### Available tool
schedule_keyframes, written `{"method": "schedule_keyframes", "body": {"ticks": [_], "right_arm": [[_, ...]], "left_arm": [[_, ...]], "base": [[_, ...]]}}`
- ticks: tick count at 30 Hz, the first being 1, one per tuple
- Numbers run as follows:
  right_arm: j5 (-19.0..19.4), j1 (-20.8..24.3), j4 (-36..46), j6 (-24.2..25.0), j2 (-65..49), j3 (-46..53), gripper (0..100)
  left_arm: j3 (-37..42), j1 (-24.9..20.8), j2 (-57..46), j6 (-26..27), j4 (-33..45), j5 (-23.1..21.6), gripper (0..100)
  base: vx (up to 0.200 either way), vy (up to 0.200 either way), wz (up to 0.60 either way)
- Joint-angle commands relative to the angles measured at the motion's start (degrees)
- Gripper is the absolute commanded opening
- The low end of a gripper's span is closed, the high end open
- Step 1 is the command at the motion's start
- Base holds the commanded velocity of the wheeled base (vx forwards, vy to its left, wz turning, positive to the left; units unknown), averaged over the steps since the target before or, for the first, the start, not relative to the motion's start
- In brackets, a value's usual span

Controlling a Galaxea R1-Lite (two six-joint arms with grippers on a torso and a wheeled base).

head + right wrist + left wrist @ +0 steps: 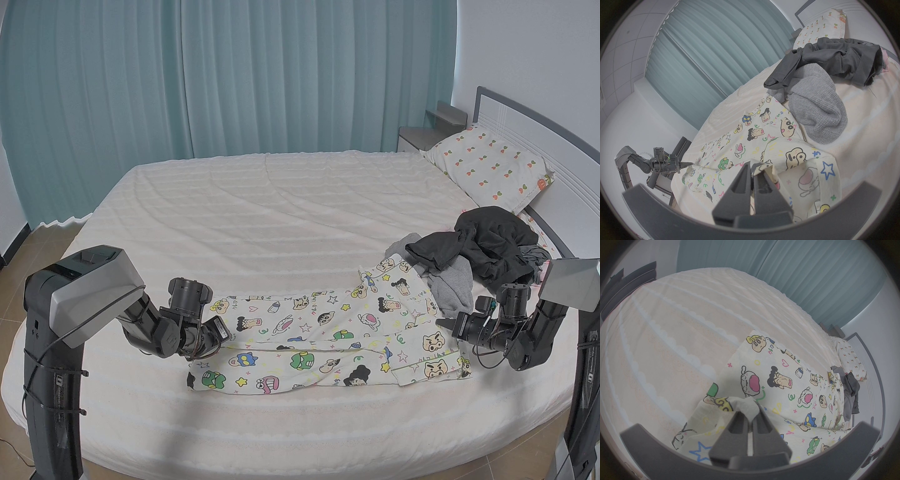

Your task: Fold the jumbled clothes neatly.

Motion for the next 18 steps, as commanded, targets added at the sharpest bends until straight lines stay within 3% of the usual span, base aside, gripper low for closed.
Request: {"method": "schedule_keyframes", "body": {"ticks": [1,4,5,12,18], "right_arm": [[0.00,0.00,0.16,0.01,0.48,-0.06,0],[0.00,0.00,0.16,0.01,1.10,-0.23,0],[0.00,0.00,0.16,0.01,1.18,-0.15,100],[-0.79,-0.18,0.25,0.01,1.18,-0.32,100],[-5.18,-2.20,0.95,0.01,-1.45,-0.50,100]], "left_arm": [[0.01,0.00,0.05,0.00,-0.01,0.04,100],[0.01,0.00,-0.04,0.00,-0.01,0.04,100],[0.01,0.00,-0.04,0.00,-0.01,0.04,100],[-0.08,1.58,-0.39,-0.35,-0.36,2.41,100],[2.29,6.68,-5.23,-1.85,-0.36,1.62,100]], "base": [[0.000,0.000,0.00],[0.000,0.000,0.00],[0.000,0.000,0.00],[0.000,0.000,0.00],[0.000,0.000,0.00]]}}
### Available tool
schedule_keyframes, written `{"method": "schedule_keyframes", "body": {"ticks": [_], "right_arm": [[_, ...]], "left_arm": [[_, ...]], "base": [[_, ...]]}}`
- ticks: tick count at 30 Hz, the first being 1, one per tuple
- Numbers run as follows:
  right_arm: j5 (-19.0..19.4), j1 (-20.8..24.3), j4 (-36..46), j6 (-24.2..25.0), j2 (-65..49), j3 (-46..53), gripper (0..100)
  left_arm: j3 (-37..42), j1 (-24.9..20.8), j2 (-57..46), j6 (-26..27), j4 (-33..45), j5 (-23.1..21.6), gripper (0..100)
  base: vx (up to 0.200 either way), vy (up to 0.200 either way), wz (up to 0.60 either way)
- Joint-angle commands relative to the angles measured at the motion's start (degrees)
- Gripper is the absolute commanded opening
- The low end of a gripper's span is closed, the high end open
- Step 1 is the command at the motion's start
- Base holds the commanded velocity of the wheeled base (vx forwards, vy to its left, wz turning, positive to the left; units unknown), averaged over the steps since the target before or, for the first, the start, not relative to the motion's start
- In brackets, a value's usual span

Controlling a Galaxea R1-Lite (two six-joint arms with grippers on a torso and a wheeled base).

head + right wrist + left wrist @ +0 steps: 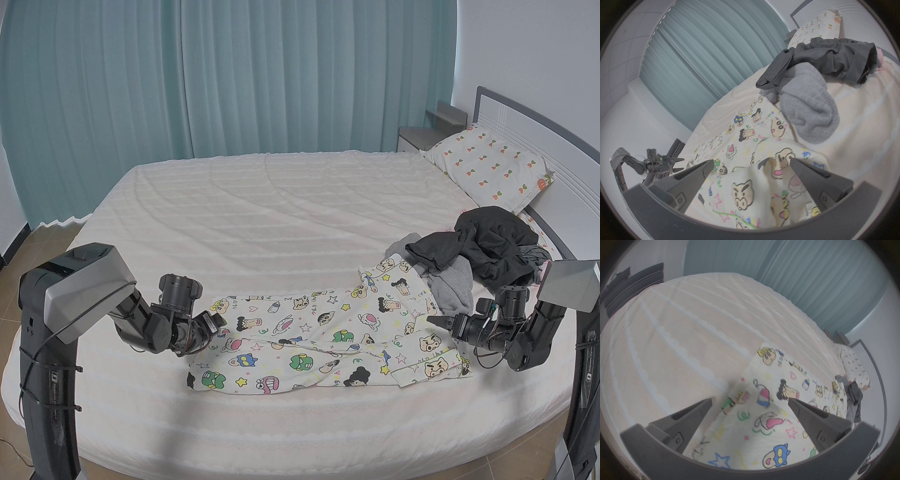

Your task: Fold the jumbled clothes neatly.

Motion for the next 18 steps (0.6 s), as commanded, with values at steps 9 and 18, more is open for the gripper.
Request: {"method": "schedule_keyframes", "body": {"ticks": [9,18], "right_arm": [[-7.18,-0.53,0.15,6.16,-13.18,5.19,100],[-15.44,18.90,2.79,18.29,-16.34,3.52,100]], "left_arm": [[12.30,9.84,-17.14,-7.21,-0.38,-16.55,100],[33.92,9.14,-24.96,-17.06,-23.67,-25.08,100]], "base": [[0.000,0.000,0.00],[0.000,0.000,0.00]]}}
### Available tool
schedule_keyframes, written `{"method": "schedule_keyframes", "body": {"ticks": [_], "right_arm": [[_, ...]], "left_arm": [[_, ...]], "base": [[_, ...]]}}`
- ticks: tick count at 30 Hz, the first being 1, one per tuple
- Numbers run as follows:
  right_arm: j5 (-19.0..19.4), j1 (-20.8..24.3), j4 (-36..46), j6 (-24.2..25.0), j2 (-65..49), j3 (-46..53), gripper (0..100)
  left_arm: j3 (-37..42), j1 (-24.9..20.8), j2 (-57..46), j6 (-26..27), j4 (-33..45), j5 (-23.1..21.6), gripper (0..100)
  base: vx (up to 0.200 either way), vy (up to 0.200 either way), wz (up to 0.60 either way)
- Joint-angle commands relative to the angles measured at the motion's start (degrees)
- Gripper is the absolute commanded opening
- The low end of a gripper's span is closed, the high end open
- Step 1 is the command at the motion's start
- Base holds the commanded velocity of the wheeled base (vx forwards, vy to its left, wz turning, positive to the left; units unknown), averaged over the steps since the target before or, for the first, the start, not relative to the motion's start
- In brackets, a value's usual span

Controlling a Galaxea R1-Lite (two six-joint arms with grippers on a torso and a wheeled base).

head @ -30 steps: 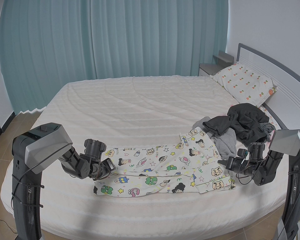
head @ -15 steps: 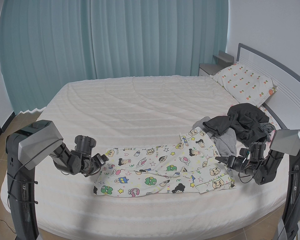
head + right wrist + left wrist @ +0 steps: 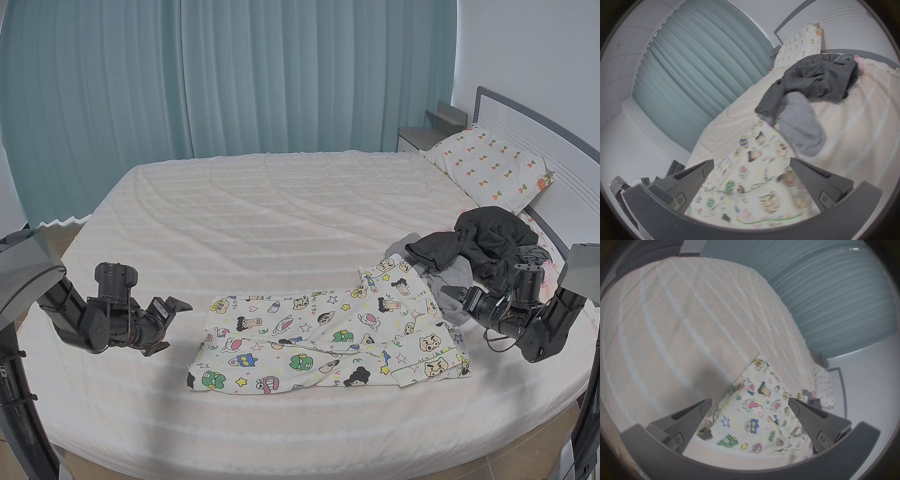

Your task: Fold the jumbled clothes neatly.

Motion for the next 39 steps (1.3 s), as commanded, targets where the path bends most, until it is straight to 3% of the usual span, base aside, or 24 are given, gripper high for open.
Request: {"method": "schedule_keyframes", "body": {"ticks": [1,4,13,28,34,39], "right_arm": [[-5.96,14.19,2.00,6.33,-2.55,-1.89,100],[-7.46,17.09,2.09,8.09,-0.27,-3.21,100],[-11.68,21.31,2.18,10.03,3.43,-2.86,100],[-12.29,24.30,2.53,12.13,7.56,-3.82,100],[-13.78,25.62,9.56,12.57,7.12,-3.91,100],[-13.96,27.20,10.44,13.63,7.38,-4.09,100]], "left_arm": [[14.44,-0.56,-7.67,-5.76,-15.70,-4.08,100],[17.70,-0.82,-8.02,-6.63,-20.88,-4.17,100],[19.45,-2.14,-6.97,-6.99,-21.58,-3.82,100],[20.77,-4.69,-5.65,-7.07,-21.76,-3.82,100],[20.68,-4.77,-4.86,-6.81,-21.76,-3.56,100],[20.77,-5.30,-3.54,-6.81,-23.96,-2.85,100]], "base": [[0.000,0.000,0.00],[0.000,0.000,0.00],[0.000,0.000,0.00],[0.080,0.000,0.00],[0.000,0.000,0.00],[0.000,0.000,0.00]]}}
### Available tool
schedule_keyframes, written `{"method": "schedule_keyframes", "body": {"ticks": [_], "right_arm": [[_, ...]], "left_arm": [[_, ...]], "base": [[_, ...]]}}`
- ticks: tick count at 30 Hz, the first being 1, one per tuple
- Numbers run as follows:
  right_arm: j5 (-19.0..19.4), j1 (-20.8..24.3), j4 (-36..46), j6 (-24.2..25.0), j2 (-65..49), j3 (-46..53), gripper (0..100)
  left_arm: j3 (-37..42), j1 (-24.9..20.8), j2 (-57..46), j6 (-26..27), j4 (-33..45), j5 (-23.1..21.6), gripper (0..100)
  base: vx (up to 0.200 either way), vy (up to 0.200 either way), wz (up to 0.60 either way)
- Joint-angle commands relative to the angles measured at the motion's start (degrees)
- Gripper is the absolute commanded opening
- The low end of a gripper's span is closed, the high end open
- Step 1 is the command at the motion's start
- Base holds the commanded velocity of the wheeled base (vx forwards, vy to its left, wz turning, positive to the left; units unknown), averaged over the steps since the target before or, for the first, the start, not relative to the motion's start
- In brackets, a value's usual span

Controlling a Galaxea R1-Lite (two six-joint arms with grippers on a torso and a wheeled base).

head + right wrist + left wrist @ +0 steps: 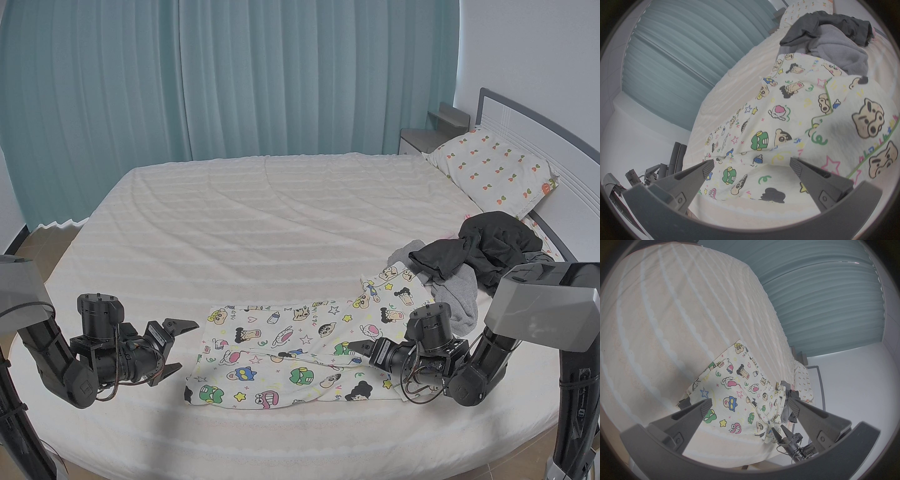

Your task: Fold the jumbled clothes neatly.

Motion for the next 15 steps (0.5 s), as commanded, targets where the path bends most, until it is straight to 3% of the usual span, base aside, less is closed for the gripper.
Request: {"method": "schedule_keyframes", "body": {"ticks": [1,15], "right_arm": [[-0.08,1.69,0.07,0.19,0.10,-0.26,100],[-0.95,2.48,7.01,0.19,1.51,-5.53,100]], "left_arm": [[0.31,-0.43,1.98,-0.04,-1.78,1.00,100],[2.16,-2.27,4.53,-0.04,-7.58,2.76,100]], "base": [[0.000,0.000,0.00],[0.000,0.000,0.00]]}}
